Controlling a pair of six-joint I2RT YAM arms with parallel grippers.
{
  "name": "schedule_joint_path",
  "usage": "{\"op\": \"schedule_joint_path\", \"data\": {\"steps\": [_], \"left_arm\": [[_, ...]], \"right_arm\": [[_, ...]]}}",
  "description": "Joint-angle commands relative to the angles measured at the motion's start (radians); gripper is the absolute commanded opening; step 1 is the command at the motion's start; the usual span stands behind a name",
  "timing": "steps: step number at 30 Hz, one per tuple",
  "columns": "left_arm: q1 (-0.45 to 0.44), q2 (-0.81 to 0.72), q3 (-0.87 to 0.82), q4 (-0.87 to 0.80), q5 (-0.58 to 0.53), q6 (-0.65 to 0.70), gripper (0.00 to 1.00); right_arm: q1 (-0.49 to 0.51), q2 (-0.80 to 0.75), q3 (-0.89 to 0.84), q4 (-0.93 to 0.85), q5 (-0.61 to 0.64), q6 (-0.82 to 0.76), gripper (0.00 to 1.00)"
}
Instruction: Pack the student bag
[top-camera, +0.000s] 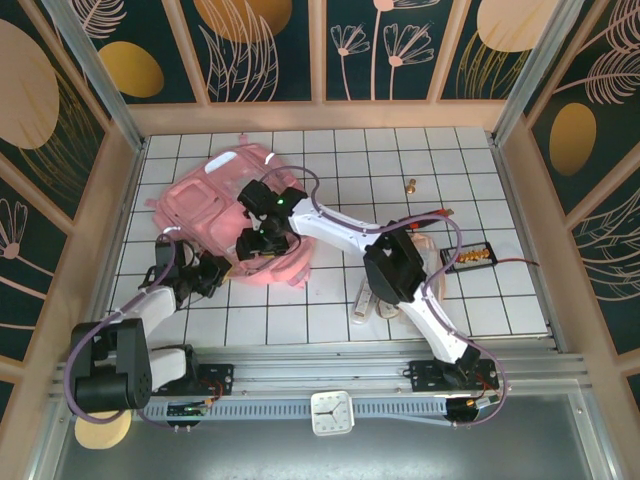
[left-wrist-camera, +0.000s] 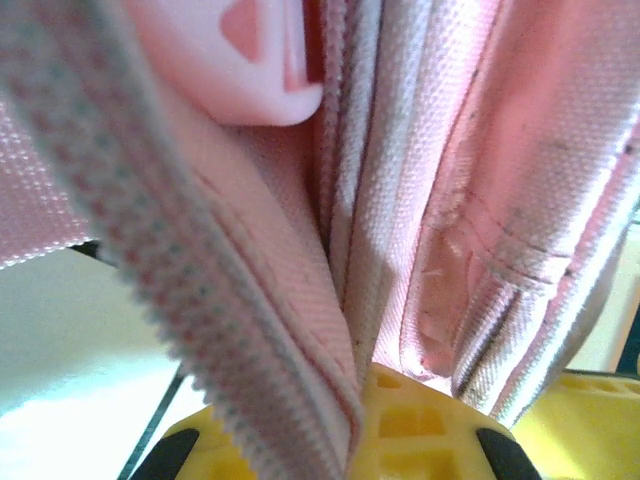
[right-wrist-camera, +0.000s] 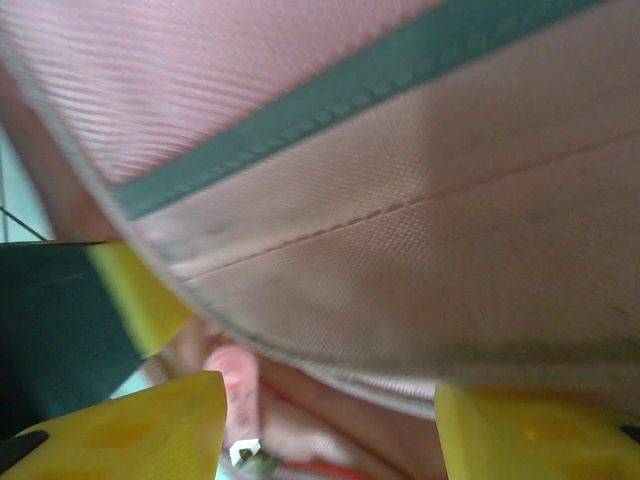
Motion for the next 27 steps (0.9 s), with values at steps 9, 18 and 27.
{"op": "schedule_joint_path", "data": {"steps": [9,18,27], "left_arm": [[-0.007,-0.063,0.024,0.172,0.072,-0.054,0.00],[-0.009,-0.048,0.065,0.185,0.084,-0.063,0.00],[-0.011,-0.039,0.062,0.184,0.083,-0.060,0.00]], "right_arm": [[0.017,0.044,0.030,0.028,-0.078,-0.009,0.55],[0.051,0.002,-0.009,0.066,-0.102,-0.062,0.55],[0.054,-0.066,-0.105,0.203,-0.157,-0.068,0.55]]}}
